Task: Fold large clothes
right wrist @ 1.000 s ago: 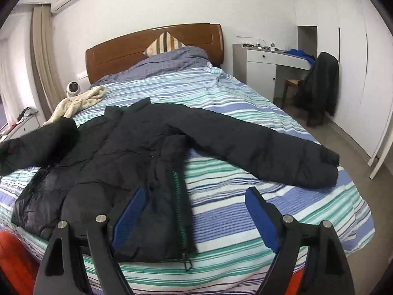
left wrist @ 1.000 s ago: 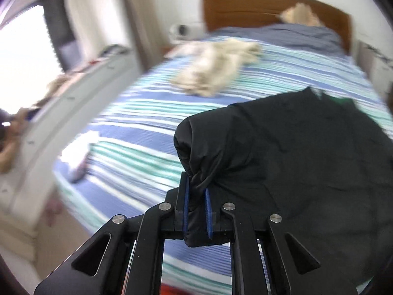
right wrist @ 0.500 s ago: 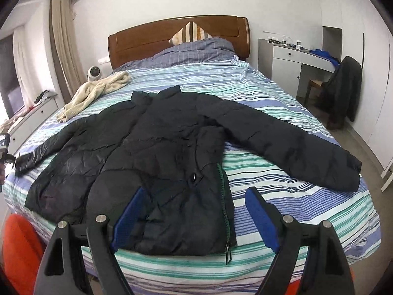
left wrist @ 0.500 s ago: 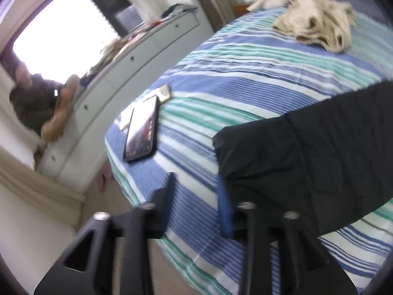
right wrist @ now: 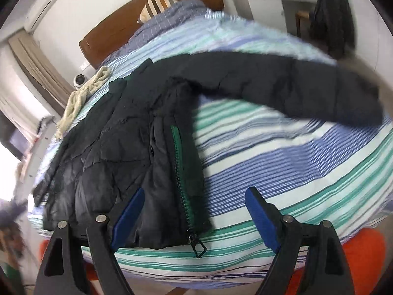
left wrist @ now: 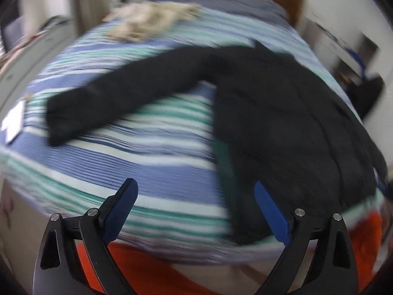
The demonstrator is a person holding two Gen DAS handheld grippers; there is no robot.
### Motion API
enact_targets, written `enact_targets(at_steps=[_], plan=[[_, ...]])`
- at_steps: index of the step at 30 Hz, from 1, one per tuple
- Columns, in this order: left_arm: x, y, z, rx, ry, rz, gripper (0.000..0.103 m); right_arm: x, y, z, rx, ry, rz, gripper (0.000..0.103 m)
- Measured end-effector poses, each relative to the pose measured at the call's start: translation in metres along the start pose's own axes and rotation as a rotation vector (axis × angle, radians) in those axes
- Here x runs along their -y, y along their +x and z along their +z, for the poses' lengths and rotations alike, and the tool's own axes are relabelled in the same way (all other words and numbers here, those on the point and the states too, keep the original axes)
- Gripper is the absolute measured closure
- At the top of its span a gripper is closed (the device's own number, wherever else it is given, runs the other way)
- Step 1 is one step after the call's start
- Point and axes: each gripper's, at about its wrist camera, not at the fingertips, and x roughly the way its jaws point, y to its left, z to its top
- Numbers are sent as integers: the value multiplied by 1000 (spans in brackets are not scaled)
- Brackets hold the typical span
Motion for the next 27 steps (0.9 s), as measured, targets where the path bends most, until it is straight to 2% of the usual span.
enact_targets(at_steps=[2, 4, 8, 9, 10, 11, 13, 15, 18, 23, 25, 27], plan=[[25, 19, -6, -36, 38, -29, 7, 3, 10, -1, -38, 2, 35, 17], [41, 43, -11, -77, 53, -13, 7, 4, 19, -4, -58, -15, 73, 17], [50, 59, -15, -95, 47, -6, 9, -1, 32, -10, -80, -60, 106, 17], [51, 60, -15, -96, 40, -17, 21, -2, 31, -10, -80, -69, 109, 22], [52, 60, -15, -108, 32, -46, 40, -6, 32, -10, -83, -79, 119, 46], [53, 59, -15, -114, 23, -46, 46, -8, 33, -10, -87, -84, 117, 62], [55, 58, -16, -106, 30, -27, 67, -14, 32, -12, -80, -117, 81, 72], [59, 55, -17, -103, 57, -32, 74, -18, 28, -15, -78, -139, 71, 78], [62, 48, -25, -104, 87, -28, 77, -23, 17, -19, -81, -164, 55, 81], [59, 44, -43, -111, 98, -38, 77, -24, 0, -29, -80, -165, 33, 81], [60, 46, -39, -94, 98, -34, 73, -26, 3, -29, -71, -172, 15, 81], [59, 43, -36, -82, 83, -31, 69, -26, 7, -27, -66, -162, -11, 76]])
